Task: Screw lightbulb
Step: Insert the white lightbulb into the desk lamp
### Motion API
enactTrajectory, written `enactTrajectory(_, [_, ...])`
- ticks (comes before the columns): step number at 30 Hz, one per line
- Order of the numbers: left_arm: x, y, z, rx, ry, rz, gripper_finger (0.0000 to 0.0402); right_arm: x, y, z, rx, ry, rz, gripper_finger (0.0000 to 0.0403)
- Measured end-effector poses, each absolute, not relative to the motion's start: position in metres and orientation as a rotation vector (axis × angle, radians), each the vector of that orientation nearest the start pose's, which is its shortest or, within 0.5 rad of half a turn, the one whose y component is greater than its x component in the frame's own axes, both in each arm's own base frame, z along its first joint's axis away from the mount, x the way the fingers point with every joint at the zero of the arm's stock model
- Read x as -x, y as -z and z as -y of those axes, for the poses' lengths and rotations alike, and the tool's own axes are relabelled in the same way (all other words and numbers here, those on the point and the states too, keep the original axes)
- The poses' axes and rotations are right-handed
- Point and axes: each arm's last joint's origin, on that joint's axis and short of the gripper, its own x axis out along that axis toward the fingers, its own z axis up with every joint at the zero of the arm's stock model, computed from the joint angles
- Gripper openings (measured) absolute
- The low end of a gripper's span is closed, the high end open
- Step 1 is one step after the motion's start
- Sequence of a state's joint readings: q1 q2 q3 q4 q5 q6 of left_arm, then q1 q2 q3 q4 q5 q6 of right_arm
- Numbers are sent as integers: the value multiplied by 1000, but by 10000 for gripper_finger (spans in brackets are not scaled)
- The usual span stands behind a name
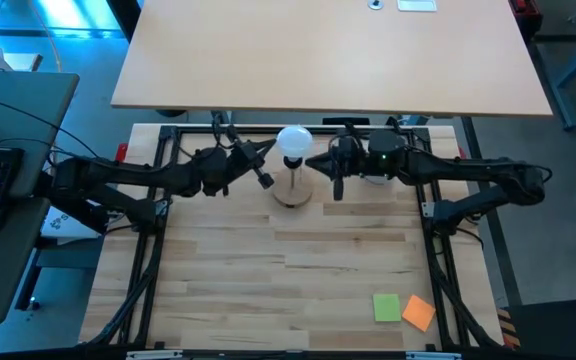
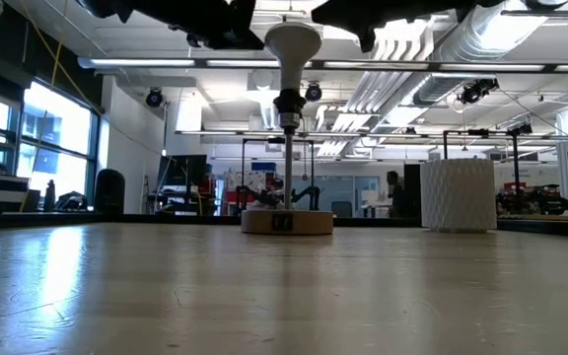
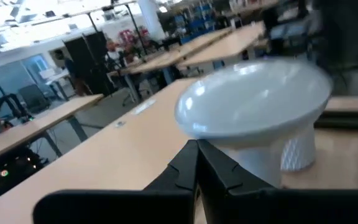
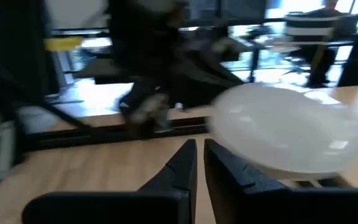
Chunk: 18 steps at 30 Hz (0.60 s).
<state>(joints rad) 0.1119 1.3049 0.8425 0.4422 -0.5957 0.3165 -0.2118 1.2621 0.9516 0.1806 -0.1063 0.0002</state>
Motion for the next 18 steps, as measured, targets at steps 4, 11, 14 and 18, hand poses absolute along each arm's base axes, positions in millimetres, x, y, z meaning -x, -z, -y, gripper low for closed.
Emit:
enactTrajectory(4, [-283,-297,-60,-314,-744,-176,0,-284,-324,44,-6,37,-133,25])
enactTrajectory(11, [-275,-302,-56,-335,-790,-203,0,-271,-330,42,45,193,-169,25])
enactTrajectory(14, [-276,-303,-48,-337,-740,-194,0,-266,-330,51,51,346,-196,25])
enactTrajectory(18, [-279,-304,-38,-330,-621,-166,0,-260,-329,70,29,508,-206,25])
